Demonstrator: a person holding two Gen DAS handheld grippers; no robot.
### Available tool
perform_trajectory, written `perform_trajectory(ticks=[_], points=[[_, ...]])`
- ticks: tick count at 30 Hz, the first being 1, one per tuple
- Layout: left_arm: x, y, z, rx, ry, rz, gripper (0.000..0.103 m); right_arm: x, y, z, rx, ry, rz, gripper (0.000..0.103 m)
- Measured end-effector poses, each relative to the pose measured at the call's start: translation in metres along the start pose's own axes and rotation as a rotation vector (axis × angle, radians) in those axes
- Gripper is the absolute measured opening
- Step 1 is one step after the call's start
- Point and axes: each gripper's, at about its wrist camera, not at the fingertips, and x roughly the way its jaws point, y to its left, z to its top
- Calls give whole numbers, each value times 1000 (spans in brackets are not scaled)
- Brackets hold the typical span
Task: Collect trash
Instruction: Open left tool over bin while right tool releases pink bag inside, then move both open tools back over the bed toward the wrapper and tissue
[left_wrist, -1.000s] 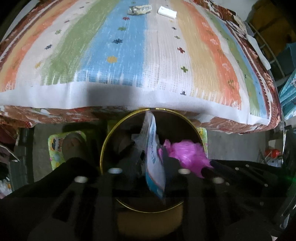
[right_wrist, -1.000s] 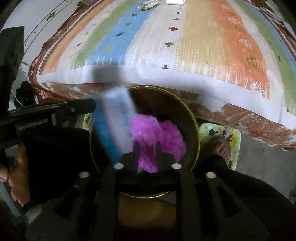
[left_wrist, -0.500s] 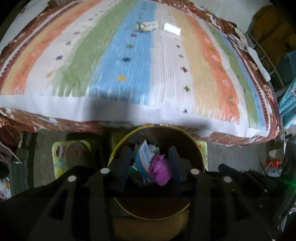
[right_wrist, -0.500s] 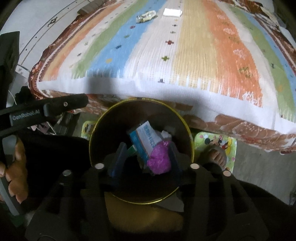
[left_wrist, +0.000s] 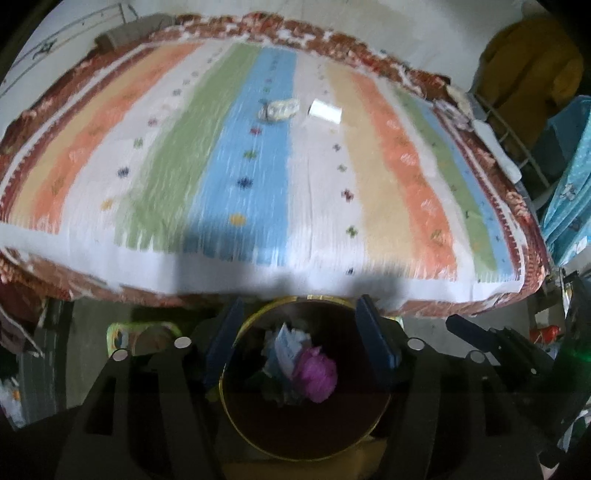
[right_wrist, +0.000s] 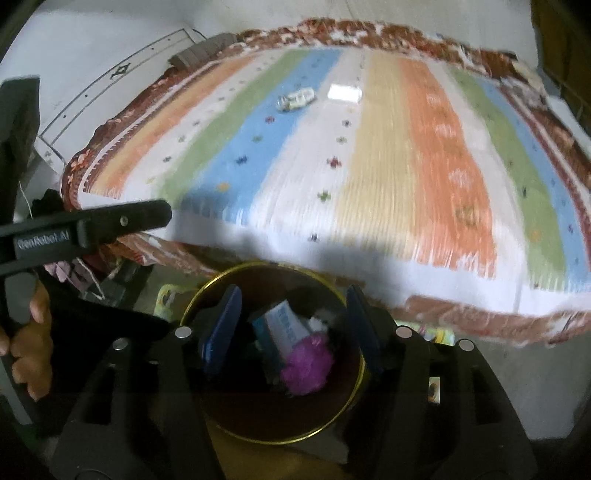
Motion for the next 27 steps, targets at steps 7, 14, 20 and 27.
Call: perform_trajectory(ticks=[7,14,20,27], points=[[-16,-2,17,44,-82,23,73,-12,5,12,-54,-78,-32,70],[-18,-3,46,106,-122,75,80,-19,5,41,-94,-143,-38,79],[-11,0,73,136,-130,106,87,-15,1,70,-127,-184,-57,85],[6,4,103,152,-128,130,89,-7,-5,100,-151,-212,-71,91]])
